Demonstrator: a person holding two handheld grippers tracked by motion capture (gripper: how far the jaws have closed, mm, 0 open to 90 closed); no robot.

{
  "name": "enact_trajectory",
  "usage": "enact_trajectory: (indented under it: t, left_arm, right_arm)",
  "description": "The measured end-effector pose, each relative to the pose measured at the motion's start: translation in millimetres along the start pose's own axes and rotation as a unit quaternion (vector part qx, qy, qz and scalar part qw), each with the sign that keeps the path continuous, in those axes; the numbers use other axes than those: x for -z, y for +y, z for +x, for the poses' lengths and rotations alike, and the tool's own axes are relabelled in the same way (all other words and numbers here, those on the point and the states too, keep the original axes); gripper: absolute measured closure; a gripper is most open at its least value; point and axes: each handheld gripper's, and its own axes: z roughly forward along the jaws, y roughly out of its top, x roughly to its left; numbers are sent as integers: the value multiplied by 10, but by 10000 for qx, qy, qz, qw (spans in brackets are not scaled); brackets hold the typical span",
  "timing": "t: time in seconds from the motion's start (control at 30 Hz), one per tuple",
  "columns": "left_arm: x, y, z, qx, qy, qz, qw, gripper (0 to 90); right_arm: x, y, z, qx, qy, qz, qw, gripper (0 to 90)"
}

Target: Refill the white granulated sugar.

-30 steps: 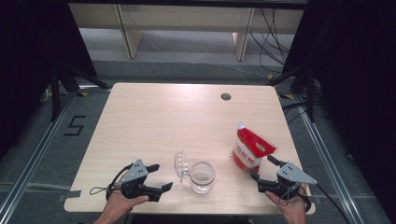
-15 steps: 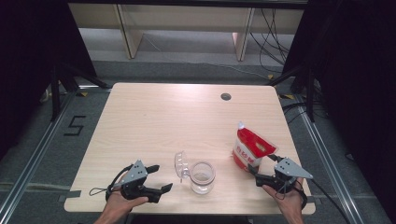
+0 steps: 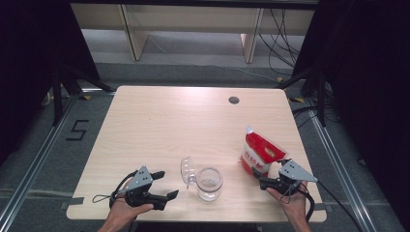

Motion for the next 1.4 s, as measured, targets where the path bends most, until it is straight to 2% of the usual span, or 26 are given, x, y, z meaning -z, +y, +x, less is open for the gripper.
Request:
enact_trajectory:
  t: [0.07, 0.1, 0.13, 0.17, 0.27, 0.3, 0.33, 0.4, 0.43, 0.5, 0.53, 0.7, 0.73, 0.77, 0.8, 0.93, 0.97, 1.03, 1.13, 1.17, 1.2, 1.23, 1.27, 1.3, 1.33, 1.4]
  left_arm:
    - [-4, -2, -5, 31, -2, 0, 10000, 161]
    - [-6, -3, -6, 29, -5, -3, 10000, 161]
    - [-6, -3, -7, 27, -4, -4, 10000, 161]
    - [-6, -3, -7, 27, -4, -4, 10000, 161]
    - [-5, -3, -6, 31, -9, -5, 10000, 161]
    - [-5, -4, -5, 36, -6, -1, 10000, 161]
    - [-5, -5, -5, 32, -4, 2, 10000, 161]
    - [-4, -4, -5, 26, -5, 1, 10000, 161]
    - [0, -1, -4, 14, -8, 2, 10000, 161]
    - [1, -1, -3, 13, -10, 4, 10000, 161]
    - [1, -1, 3, 9, 1, 1, 10000, 161]
    - [2, 1, 0, -6, -6, 11, 10000, 161]
    - [-1, -1, -3, 19, -7, 8, 10000, 161]
    - [-3, -2, -5, 29, -5, 7, 10000, 161]
    - [-4, -3, -4, 28, -6, 13, 10000, 161]
    - [-2, -2, -8, 20, 24, 31, 10000, 162]
    - [-3, -3, -8, 18, 19, 24, 10000, 162]
    - [-4, -4, -7, 27, 30, 26, 10000, 163]
    - [-5, -4, -7, 27, 25, 20, 10000, 163]
    - [-4, -3, -3, 12, -13, 10, 10000, 163]
    - [-4, -3, -3, 12, -13, 10, 10000, 163]
    - [-3, -2, -2, 9, -6, 10, 10000, 163]
    - [-3, -1, 4, -29, -9, 14, 10000, 163]
    - [-5, -2, 8, -57, -24, 9, 10000, 163]
    - [-5, -2, 8, -57, -24, 9, 10000, 163]
    - [-2, -3, -3, 12, -13, 7, 10000, 163]
  right_arm:
    - [-16, -2, 26, -122, -52, 0, 9999, 154]
    - [-40, -3, 2, 10, -9, -89, 10000, 154]
    - [-41, -7, 22, -167, 31, 31, 9999, 154]
    - [-41, -7, 22, -167, 31, 31, 9999, 154]
    - [-67, -15, 8, -31, -7, 28, 10000, 157]
    - [-90, -17, -15, 134, -60, -140, 9998, 158]
    - [-88, -22, 9, -133, -11, -64, 9999, 158]
    - [-91, -22, 4, -125, -7, -20, 9999, 158]
    - [-139, -29, -31, 139, -60, -224, 9996, 158]
    - [-142, -33, -32, 124, -82, -205, 9997, 158]
    - [-146, -30, -39, 238, -25, -184, 9995, 165]
    - [-164, -38, -33, 145, -37, -281, 9995, 171]
    - [-151, -43, -12, -38, -65, -215, 9997, 174]
    - [-150, -42, -12, -56, -54, -199, 9998, 175]
    - [-156, -42, -40, 71, 5, -219, 9997, 175]
    - [-174, -49, -49, 96, 50, -301, 9995, 182]
    - [-165, -48, -33, -39, 49, -238, 9997, 181]
    - [-190, -60, -37, -16, 68, -378, 9993, 180]
    - [-196, -59, -44, -25, 46, -374, 9993, 180]
    - [-214, -57, -66, -2, 180, -418, 9990, 183]
    - [-214, -57, -66, -2, 180, -418, 9990, 183]
    - [-222, -68, -36, -143, 41, -509, 9986, 186]
    - [-237, -67, -56, -11, 82, -589, 9982, 186]
    - [-248, -70, -59, -2, 72, -635, 9980, 187]
    - [-238, -67, -63, -2, 119, -522, 9986, 187]
    - [-256, -74, -69, 33, 113, -602, 9981, 191]
